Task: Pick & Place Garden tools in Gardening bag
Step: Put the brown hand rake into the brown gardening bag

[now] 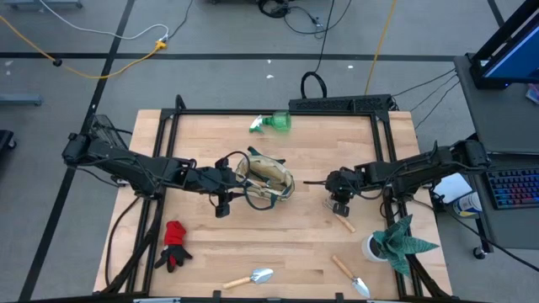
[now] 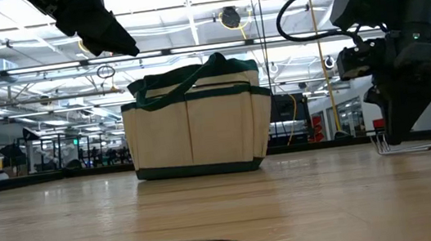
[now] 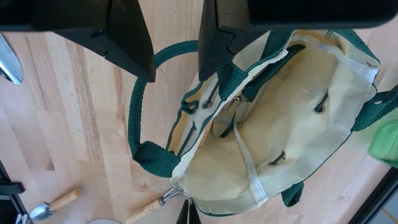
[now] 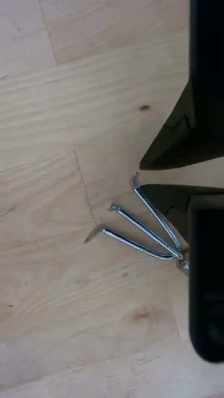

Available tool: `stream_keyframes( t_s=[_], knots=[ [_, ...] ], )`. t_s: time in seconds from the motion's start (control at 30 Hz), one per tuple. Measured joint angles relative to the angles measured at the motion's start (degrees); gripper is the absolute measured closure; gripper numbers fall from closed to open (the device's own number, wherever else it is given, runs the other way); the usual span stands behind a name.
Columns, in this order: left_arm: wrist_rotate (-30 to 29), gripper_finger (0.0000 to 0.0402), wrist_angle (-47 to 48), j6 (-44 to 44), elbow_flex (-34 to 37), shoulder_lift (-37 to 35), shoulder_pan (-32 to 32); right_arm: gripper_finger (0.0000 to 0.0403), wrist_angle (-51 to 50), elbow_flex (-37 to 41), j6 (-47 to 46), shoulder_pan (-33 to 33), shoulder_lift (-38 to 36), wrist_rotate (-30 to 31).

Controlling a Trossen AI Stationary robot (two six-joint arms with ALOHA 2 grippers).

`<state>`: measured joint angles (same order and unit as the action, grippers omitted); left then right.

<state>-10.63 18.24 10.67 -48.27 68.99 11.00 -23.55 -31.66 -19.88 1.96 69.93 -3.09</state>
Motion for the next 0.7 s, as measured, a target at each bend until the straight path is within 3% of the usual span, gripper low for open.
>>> stream_keyframes(
  t_s=[0.37, 0.7],
  knots=[
    [0.0, 0.0275, 0.0, 0.01, 0.0, 0.0, 0.0, 0.0303, 4.15, 0.0, 3.66, 0.0, 0.02, 0.22],
    [0.0, 0.0275, 0.0, 0.01, 0.0, 0.0, 0.0, 0.0314, 7.04, 3.88, 4.41, 0.0, 0.0, 0.02]
  ],
)
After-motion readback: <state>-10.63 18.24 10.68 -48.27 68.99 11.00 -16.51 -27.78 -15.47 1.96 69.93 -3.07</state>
